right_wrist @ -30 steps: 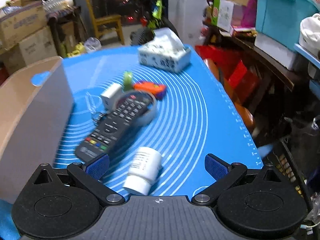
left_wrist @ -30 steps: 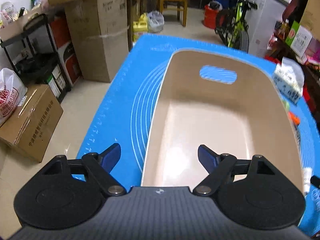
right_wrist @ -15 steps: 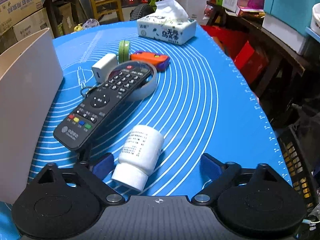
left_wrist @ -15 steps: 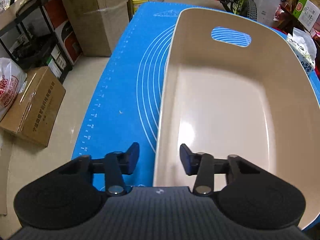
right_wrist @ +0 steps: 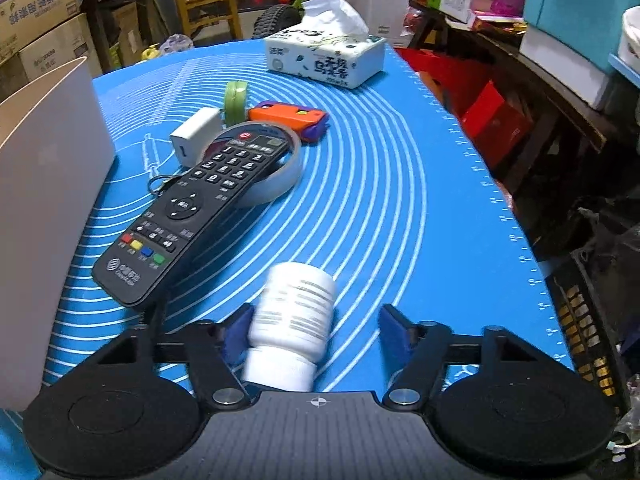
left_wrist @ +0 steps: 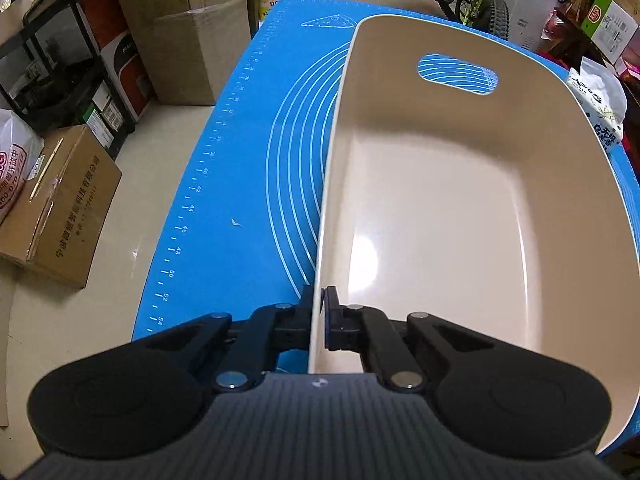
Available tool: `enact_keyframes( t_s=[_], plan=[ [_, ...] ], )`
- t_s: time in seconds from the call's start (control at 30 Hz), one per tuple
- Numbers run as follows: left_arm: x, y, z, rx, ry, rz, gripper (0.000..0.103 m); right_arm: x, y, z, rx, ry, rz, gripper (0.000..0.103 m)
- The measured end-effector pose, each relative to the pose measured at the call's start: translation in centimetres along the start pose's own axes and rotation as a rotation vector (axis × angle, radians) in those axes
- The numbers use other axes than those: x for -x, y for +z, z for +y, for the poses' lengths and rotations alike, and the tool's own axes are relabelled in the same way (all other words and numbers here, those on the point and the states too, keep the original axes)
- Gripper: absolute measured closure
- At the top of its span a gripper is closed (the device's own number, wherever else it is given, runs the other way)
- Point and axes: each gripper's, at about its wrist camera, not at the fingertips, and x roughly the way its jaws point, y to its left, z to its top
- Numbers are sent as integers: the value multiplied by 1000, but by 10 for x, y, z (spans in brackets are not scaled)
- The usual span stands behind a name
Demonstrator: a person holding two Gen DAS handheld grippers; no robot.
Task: Organize rigid objects
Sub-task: 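Close the left tool on the bin rim while the right tool grasps the pill bottle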
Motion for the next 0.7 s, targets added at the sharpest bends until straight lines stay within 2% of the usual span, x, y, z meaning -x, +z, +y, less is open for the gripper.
enact_keyframes(
  t_s=[0.13,0.57,0.7],
  plan=[
    [-1,0,-1,2,1,4,98,2,1,-9,-30,-8,-4,57],
    [-1,-1,-1,-2,3,3,97,6,-4,-14,-43,9,-31,58],
    [-1,-1,-1,0,3,4,97,18,-2,-12,-45,-2,-75,58]
  ],
)
